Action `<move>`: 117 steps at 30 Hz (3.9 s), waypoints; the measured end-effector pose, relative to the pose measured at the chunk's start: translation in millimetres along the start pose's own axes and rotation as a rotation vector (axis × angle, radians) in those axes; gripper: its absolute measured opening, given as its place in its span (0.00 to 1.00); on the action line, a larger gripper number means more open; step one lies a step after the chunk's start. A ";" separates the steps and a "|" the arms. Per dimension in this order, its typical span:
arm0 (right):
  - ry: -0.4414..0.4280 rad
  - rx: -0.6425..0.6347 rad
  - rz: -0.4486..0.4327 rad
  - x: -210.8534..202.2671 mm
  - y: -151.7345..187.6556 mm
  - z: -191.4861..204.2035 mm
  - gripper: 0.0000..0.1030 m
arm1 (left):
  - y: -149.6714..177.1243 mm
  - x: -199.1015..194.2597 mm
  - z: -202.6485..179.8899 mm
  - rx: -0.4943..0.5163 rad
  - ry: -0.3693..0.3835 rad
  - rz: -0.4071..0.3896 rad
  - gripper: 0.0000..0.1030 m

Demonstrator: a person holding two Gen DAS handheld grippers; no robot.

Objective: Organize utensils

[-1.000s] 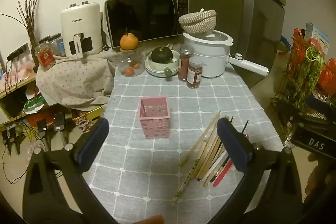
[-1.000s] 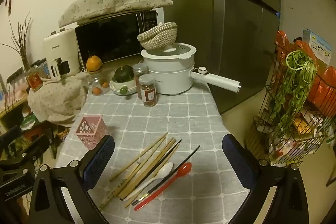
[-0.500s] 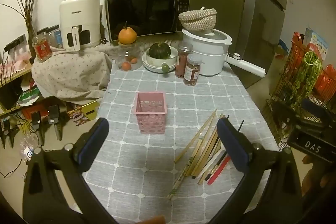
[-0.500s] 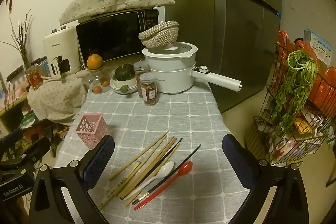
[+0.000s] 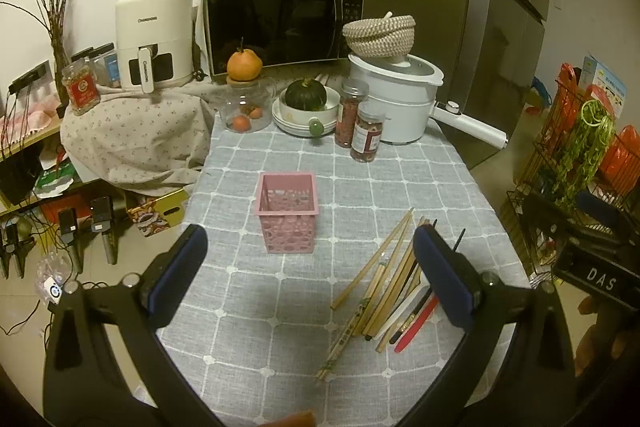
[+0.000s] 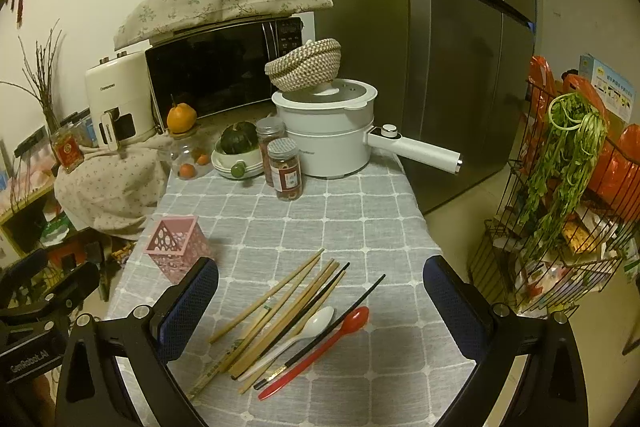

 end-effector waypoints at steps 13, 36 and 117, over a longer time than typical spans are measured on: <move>-0.003 0.003 0.005 0.0 1.4 -0.8 1.00 | -0.4 -0.3 -0.5 -0.001 -0.001 0.000 0.99; -0.003 0.002 0.010 1.5 4.1 0.9 1.00 | -1.6 -0.7 1.1 -0.001 -0.001 -0.002 0.99; -0.042 0.293 0.613 186.4 43.0 -102.8 0.97 | 20.7 319.3 -86.7 0.197 0.162 0.770 0.12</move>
Point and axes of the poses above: each gripper's, at about its wrist camera, not at the fingertips, and x roughly the way its jaws point, z to its left, y to its underside, the point moved 2 cm from there along x, roughly the way its jaws point, and after that the axes turned 10 degrees about y, right-handed, at the moved point
